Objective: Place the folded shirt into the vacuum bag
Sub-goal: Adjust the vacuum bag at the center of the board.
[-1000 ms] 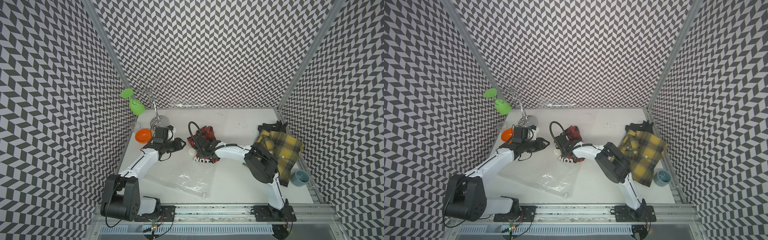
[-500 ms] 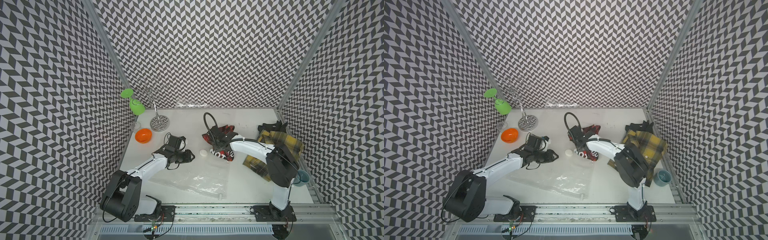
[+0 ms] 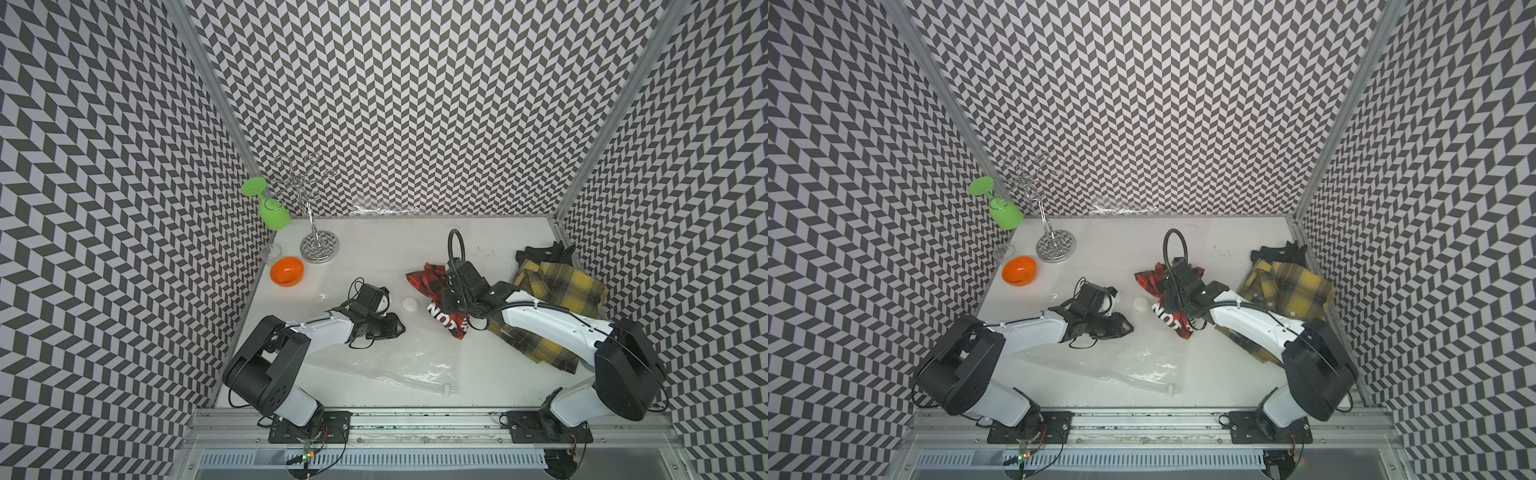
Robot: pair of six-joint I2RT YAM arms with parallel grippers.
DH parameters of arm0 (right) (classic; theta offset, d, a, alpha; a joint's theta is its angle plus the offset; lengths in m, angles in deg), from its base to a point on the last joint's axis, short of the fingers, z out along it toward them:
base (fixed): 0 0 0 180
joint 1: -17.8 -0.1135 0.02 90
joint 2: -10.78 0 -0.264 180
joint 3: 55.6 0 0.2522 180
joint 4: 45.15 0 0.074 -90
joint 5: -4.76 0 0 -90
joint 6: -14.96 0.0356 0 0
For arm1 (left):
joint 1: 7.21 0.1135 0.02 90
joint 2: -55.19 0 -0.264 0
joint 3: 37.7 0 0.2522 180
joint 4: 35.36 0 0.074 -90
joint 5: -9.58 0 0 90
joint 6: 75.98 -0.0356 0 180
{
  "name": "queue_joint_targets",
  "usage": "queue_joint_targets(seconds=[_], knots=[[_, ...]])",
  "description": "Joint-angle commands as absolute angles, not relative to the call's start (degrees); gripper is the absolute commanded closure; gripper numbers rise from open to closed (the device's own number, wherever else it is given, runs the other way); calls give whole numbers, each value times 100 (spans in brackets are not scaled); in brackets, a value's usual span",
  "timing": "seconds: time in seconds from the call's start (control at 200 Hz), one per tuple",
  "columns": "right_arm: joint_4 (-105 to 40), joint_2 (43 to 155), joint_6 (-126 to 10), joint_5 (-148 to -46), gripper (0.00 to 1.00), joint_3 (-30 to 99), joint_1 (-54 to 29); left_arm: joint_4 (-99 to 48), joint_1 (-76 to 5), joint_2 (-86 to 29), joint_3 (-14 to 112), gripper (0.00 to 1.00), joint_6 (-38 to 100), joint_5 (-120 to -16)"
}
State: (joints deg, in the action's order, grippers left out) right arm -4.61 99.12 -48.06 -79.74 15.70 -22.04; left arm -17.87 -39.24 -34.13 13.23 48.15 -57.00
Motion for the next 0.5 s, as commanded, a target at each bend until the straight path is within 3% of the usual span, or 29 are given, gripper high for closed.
queue_joint_targets(seconds=[0.0,0.2,0.335,0.496], knots=[[-857,10279,-4853,-7639,95,1638,-1976,-2256,-4225,-3964,1230,62,5224,-5538],[-553,10851,-5279,-7499,96,1815,-705,-2935,-4752,-4958,1868,62,5601,-5371],[-625,11449,-5369,-7466,98,2341,-498,-2892,-4842,-5667,2760,62,5585,-5180],[-610,12109,-5726,-7399,99,2933,-385,-1963,-4842,-5184,3429,61,4929,-5306]])
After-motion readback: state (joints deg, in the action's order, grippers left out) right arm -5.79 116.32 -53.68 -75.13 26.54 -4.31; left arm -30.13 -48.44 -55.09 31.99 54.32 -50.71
